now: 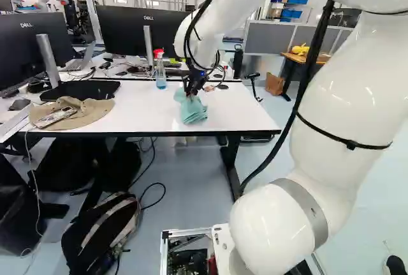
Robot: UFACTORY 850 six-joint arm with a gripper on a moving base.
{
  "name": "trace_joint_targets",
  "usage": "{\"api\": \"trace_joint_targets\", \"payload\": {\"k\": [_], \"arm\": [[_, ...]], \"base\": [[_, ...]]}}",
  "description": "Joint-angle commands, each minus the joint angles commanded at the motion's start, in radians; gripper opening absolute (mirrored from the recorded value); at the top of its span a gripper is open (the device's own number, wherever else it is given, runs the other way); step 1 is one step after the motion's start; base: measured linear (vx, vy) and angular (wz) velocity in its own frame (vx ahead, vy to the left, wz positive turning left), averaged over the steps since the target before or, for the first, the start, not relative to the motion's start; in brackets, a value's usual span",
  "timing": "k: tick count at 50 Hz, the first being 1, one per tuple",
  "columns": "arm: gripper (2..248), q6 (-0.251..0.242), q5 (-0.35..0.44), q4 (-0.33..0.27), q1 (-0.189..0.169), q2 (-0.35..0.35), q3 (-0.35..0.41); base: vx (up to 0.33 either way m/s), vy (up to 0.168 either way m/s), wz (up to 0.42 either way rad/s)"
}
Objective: Clean the table with the green towel
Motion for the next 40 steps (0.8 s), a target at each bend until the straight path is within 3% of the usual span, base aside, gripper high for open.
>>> {"api": "trace_joint_targets", "payload": {"k": [40], "arm": [[42,0.0,0.0,0.0,0.0,-0.123,-0.022]], "base": [[0.0,0.0,0.0]]}}
